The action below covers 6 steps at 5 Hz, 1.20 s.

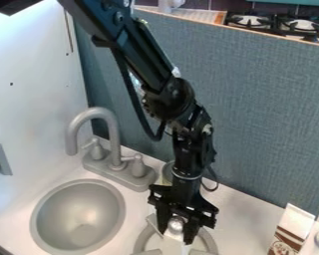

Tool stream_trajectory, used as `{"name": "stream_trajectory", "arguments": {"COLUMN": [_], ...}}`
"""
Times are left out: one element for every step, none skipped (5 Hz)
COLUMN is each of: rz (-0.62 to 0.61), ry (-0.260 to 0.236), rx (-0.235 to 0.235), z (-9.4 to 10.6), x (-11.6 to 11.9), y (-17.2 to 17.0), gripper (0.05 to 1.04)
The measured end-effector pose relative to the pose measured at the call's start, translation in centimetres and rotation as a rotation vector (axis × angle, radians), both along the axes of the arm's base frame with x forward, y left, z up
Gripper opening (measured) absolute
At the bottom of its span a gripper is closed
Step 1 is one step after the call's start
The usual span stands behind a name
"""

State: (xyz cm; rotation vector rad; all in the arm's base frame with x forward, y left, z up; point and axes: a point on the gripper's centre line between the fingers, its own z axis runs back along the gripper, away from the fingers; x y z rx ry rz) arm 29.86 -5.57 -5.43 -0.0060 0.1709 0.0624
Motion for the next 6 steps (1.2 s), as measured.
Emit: {"name": "stream_trajectory", "arguments": {"rz": [-0.044, -0.077, -0.171, -0.223, -0.288, -0.33], "ry": [-0.035, -0.078, -0.073, -0.071, -0.014, 0.007], "rx": [-0.037, -0.03, -0.039, -0.087, -0.124, -0.128], "z": [1.5, 4.0, 4.6, 5.0, 3.7, 2.8], "x": [-0.8, -2.1, -3.4, -3.5, -3.3, -2.8], "y": [-0.2, -1.0, -4.0, -6.6, -10.5, -13.0], "gripper": [0.626, 0.626, 0.626, 0.626, 0.626, 0.626]}}
